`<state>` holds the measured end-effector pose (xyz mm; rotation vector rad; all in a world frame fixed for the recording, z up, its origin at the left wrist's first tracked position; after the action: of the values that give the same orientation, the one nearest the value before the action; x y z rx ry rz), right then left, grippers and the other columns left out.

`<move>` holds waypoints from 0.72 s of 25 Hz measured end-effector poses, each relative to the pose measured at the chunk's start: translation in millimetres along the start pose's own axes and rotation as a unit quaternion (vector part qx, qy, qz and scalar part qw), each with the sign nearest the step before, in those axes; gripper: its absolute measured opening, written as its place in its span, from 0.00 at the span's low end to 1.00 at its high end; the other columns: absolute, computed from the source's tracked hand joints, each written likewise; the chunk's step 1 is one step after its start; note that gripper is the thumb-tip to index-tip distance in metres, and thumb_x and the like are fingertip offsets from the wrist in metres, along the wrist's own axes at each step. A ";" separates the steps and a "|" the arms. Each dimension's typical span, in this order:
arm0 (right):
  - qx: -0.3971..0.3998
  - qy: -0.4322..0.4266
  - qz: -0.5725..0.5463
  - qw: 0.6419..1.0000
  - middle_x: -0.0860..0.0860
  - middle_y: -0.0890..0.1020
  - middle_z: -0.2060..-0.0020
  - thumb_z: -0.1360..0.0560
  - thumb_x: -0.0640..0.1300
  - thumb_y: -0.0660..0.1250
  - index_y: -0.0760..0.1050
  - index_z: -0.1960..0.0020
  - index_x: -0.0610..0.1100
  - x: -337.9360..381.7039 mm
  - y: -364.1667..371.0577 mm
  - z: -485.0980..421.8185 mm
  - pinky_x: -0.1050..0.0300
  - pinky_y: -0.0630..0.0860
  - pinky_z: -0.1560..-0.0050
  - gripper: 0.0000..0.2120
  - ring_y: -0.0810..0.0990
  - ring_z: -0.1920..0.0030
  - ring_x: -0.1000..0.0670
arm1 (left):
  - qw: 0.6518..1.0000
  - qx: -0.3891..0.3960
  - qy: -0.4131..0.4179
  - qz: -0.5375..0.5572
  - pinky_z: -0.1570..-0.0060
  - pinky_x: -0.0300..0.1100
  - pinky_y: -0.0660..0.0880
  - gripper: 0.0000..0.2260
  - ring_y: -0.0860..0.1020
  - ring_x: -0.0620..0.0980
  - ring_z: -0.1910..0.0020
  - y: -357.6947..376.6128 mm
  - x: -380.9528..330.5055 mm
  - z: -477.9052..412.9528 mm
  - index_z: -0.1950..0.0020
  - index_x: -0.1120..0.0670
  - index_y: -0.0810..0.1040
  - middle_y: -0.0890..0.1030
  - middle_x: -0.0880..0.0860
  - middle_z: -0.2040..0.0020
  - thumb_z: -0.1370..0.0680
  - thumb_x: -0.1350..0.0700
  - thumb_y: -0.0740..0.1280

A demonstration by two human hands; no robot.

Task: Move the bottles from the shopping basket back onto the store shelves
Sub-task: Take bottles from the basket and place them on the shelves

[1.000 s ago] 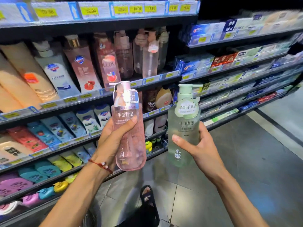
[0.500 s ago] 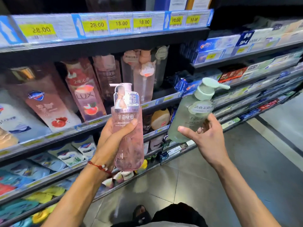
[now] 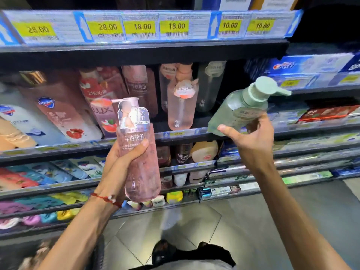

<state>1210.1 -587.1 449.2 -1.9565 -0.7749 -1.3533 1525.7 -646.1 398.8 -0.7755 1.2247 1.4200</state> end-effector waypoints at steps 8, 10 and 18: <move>0.084 0.004 0.022 0.996 0.52 0.84 0.44 0.35 0.36 0.84 0.75 0.34 0.39 -29.9 23.3 -54.6 0.61 0.79 0.39 0.32 0.83 0.44 0.59 | 0.996 -0.094 0.000 -0.001 0.42 0.55 0.81 0.27 0.85 0.57 0.46 -1.3 21.3 14.2 0.34 0.56 0.78 0.85 0.58 0.41 0.31 0.54 0.79; 0.097 0.012 0.028 0.995 0.52 0.85 0.42 0.34 0.38 0.84 0.75 0.34 0.43 -41.3 27.6 -59.2 0.51 0.80 0.35 0.32 0.84 0.41 0.54 | 0.994 -0.105 -0.001 0.002 0.40 0.58 0.80 0.24 0.84 0.61 0.42 -3.1 24.4 14.9 0.36 0.55 0.80 0.85 0.58 0.41 0.31 0.54 0.79; 0.147 0.007 0.068 0.987 0.56 0.79 0.38 0.28 0.49 0.80 0.66 0.30 0.46 -52.3 41.0 -74.5 0.47 0.76 0.30 0.33 0.80 0.37 0.56 | 0.993 -0.111 0.020 0.019 0.40 0.57 0.80 0.24 0.84 0.61 0.42 -15.7 28.6 14.9 0.36 0.54 0.80 0.85 0.58 0.42 0.31 0.55 0.79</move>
<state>1182.5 -676.1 413.4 -1.7334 -0.7713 -1.1026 1536.5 -624.8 372.1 -0.9403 1.1294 1.5961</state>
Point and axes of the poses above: each hand's wrist, its own z-axis away from the middle knuckle, its own y-axis out of the palm, x = y × z, the point moved 8 cm from there along -z, towards the middle knuckle
